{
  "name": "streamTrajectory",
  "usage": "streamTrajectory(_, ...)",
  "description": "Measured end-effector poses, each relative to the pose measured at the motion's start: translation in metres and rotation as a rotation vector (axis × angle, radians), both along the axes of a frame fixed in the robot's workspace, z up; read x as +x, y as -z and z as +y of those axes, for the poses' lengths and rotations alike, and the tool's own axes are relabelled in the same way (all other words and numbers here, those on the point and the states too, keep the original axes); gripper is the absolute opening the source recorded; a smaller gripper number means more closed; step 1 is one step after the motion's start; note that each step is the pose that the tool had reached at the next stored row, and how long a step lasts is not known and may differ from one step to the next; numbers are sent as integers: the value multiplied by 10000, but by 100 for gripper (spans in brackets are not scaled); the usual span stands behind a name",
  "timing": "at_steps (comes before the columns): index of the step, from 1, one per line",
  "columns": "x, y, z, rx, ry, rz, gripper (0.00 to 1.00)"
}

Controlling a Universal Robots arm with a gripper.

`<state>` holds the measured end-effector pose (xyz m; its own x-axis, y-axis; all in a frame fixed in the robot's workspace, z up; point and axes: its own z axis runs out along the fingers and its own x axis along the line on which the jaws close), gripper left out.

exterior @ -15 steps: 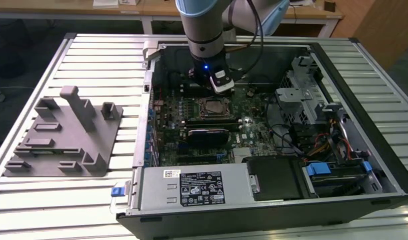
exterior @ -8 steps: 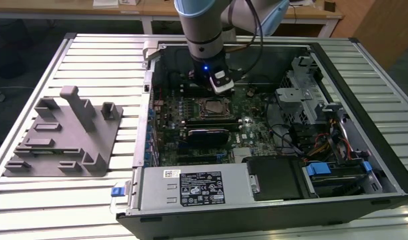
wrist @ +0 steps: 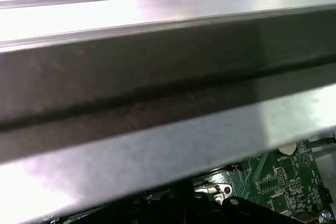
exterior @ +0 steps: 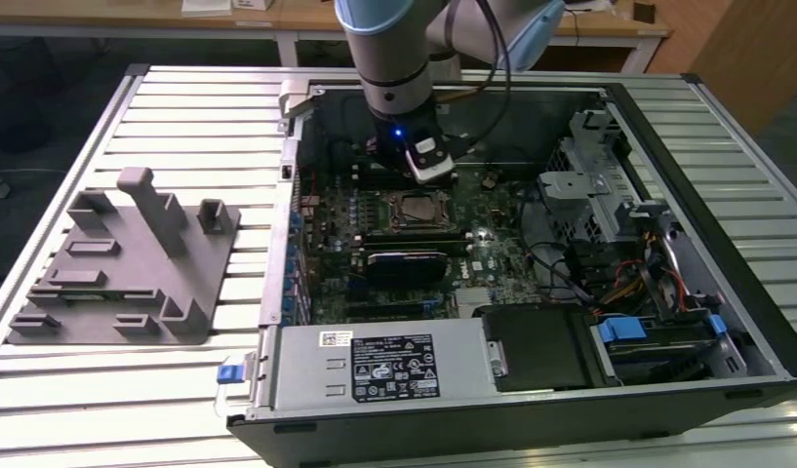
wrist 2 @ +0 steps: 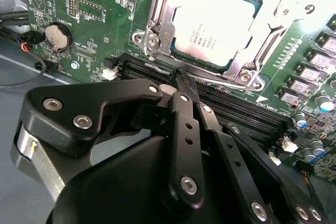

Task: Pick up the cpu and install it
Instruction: 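Install the first cpu locking lever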

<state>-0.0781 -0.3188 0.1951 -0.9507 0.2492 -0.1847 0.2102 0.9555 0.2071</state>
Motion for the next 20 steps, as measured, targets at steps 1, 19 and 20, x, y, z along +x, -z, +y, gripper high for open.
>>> streamTrajectory(1,-2,2,6,-7,5,-4,11)
streamTrajectory(19,-4,39,26,-497,262,-117,11)
streamTrajectory(20,-4,39,26,-498,263,-117,11)
